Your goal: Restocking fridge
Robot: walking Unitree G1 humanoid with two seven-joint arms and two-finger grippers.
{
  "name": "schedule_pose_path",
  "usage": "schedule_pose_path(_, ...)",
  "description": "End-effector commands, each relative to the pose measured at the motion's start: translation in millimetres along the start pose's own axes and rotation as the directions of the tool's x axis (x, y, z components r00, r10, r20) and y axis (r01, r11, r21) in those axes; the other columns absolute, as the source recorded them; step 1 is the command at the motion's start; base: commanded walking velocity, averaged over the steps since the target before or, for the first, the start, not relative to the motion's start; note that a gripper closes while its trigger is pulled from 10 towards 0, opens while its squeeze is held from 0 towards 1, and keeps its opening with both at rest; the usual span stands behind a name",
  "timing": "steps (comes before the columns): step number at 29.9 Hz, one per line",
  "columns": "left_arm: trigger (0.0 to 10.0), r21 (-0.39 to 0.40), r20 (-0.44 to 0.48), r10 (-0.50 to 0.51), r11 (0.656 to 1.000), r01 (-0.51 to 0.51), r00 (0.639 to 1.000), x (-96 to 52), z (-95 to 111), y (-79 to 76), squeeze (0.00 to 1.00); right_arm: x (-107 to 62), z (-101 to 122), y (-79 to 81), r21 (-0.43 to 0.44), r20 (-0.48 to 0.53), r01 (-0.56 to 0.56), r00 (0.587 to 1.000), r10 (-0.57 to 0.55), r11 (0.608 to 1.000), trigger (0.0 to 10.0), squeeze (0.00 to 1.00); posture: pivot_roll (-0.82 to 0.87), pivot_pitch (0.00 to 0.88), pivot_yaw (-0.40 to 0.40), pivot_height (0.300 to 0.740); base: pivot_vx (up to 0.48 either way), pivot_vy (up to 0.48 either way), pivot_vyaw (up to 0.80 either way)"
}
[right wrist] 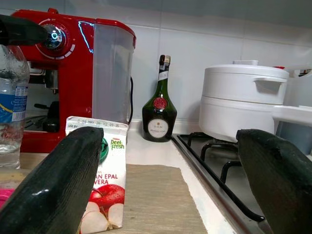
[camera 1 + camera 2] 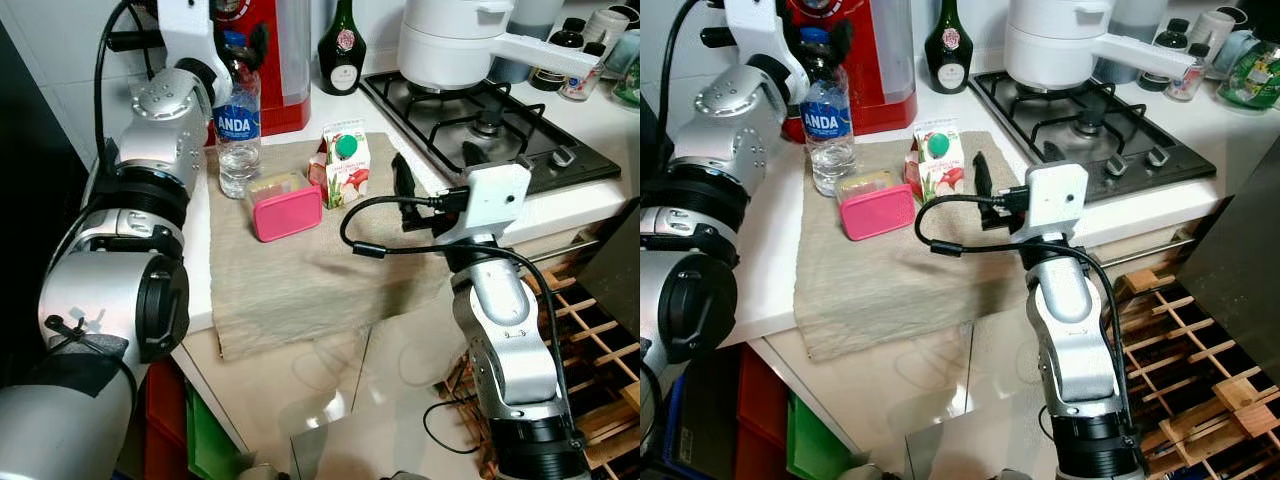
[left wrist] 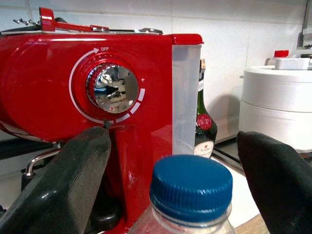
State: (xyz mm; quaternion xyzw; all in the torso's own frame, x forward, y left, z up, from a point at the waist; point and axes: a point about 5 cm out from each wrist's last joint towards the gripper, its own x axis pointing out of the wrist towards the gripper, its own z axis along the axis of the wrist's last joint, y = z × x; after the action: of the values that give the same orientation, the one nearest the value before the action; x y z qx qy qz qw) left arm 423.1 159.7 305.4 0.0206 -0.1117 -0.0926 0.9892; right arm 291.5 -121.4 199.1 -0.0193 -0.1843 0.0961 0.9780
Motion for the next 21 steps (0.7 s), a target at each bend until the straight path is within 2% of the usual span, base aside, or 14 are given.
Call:
schedule_pose_path(1, 10.0, -0.002, -0.026, 0.001, 1.0, -0.001, 1.0, -0.6, -4, 1.3, 0.0, 1.5, 0, 1.5, 0.006, -0.005, -0.003, 1.0, 0.003, 1.0, 10.0, 0.02, -0.08, 0.0, 0.062, 0.74, 0.0, 0.0, 0.0)
schedule_pose_path(3, 10.0, -0.005, -0.036, -0.004, 1.0, 0.004, 0.999, -0.5, -5, 0.9, 0.0, 2.0, 0, 1.6, 0.007, -0.005, -0.003, 1.0, 0.003, 1.0, 10.0, 0.02, -0.08, 0.0, 0.063, 0.74, 0.0, 0.0, 0.0)
schedule_pose_path(4, 10.0, -0.02, -0.085, -0.032, 0.999, 0.03, 0.996, -0.6, -10, -2.0, 0.0, 2.6, 0, 2.2, 0.009, -0.006, -0.003, 1.0, 0.003, 1.0, 10.0, 0.02, -0.08, 0.0, 0.063, 0.74, 0.0, 0.0, 0.0)
schedule_pose_path(7, 10.0, -0.03, -0.134, -0.053, 0.998, 0.049, 0.99, -1.8, -19, -4.9, 0.0, 3.5, -1, 2.6, 0.011, -0.005, -0.004, 1.0, 0.004, 1.0, 10.0, 0.02, -0.08, 0.0, 0.062, 0.74, 0.0, 0.0, 0.0)
schedule_pose_path(10, 10.0, -0.026, -0.135, -0.039, 0.999, 0.036, 0.99, -2.5, -20, -3.8, 0.0, 4.5, -1, 2.4, 0.011, -0.004, -0.005, 1.0, 0.005, 1.0, 10.0, 0.02, -0.08, 0.0, 0.063, 0.74, 0.0, 0.0, 0.0)
schedule_pose_path(11, 8.8, -0.021, -0.128, -0.014, 1.0, 0.012, 0.992, -3.1, -20, -0.8, 0.0, 4.9, -1, 2.5, 0.01, -0.004, -0.006, 1.0, 0.006, 1.0, 10.0, 0.03, -0.08, 0.0, 0.063, 0.74, 0.0, 0.0, 0.0)
schedule_pose_path(12, 0.0, -0.025, -0.119, 0.002, 1.0, -0.006, 0.993, -4.0, -19, 2.9, 0.0, 5.3, -1, 2.6, 0.01, -0.002, -0.006, 1.0, 0.007, 1.0, 10.0, 0.02, -0.08, 0.0, 0.064, 0.74, 0.0, 0.0, 0.0)
schedule_pose_path(16, 0.0, -0.03, -0.102, 0.029, 0.999, -0.032, 0.994, -6.8, -17, 11.0, 0.0, 8.6, -1, 2.3, 0.01, 0.0, -0.009, 1.0, 0.008, 1.0, 10.0, 0.02, -0.07, 0.0, 0.056, 0.74, 0.0, 0.0, 0.0)
schedule_pose_path(21, 0.0, -0.031, -0.087, 0.032, 0.999, -0.035, 0.996, -7.4, -14, 13.0, 0.0, 11.3, -1, 3.1, 0.01, 0.004, -0.014, 1.0, 0.014, 1.0, 10.0, 0.02, -0.06, 0.0, 0.053, 0.74, 0.0, 0.0, 0.0)
